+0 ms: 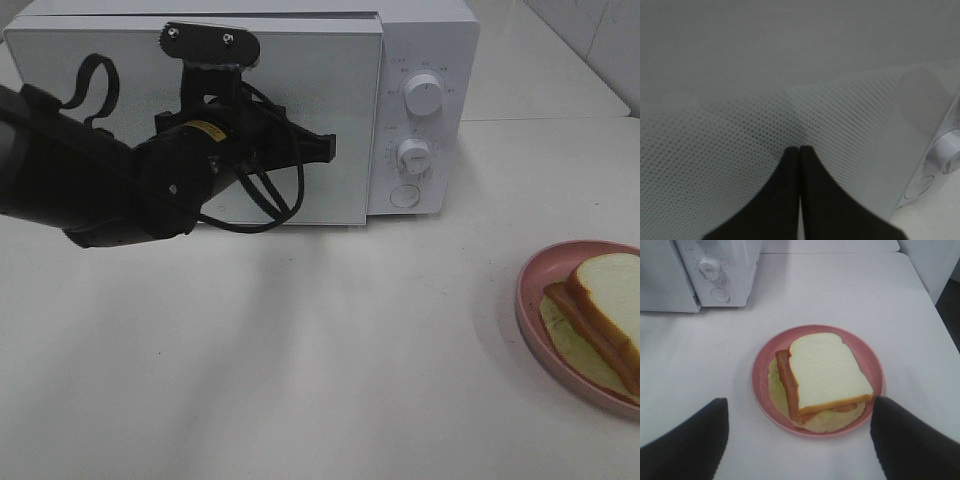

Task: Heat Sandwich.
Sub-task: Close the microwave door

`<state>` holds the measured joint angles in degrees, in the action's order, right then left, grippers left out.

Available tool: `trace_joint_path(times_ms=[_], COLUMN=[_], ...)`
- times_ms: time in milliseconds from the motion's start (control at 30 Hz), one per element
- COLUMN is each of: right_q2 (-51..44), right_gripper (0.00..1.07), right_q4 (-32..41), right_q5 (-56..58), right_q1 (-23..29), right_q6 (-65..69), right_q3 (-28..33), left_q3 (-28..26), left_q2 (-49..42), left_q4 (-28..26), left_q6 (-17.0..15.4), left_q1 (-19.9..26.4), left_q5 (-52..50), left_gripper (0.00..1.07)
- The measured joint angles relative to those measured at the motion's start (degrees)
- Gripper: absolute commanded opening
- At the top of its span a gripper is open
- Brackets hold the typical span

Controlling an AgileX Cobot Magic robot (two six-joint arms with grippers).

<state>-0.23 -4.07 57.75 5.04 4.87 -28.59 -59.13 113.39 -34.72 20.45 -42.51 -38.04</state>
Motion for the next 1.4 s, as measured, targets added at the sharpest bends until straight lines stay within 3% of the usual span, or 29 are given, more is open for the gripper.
trace_joint_path(times_ms=[267, 367, 800, 1400], right_q2=[0.0, 0.0, 0.0, 0.0], right_gripper=[0.75, 0.75, 0.75, 0.75], right_q4=[0.0, 0.0, 0.0, 0.0], right_q5=[0.0, 0.0, 0.0, 0.0], right_q1=[0.0, 0.0, 0.0, 0.0], right_q6=[0.0, 0.0, 0.0, 0.0], right_q3=[0.0, 0.0, 0.0, 0.0], left_q3=[-4.9, -8.7, -9.8, -8.5], left_q2=[2.5, 4.4, 4.7, 2.4], left_q4=[-4.3, -7.0, -8.0, -9.0], left_q6=[3.7, 6.6, 9.5, 9.7], left_q1=[-0.7, -0.8, -0.8, -1.8], left_q5=[3.4, 6.4, 8.5, 6.3], left_gripper=[0.00, 0.00, 0.00, 0.00])
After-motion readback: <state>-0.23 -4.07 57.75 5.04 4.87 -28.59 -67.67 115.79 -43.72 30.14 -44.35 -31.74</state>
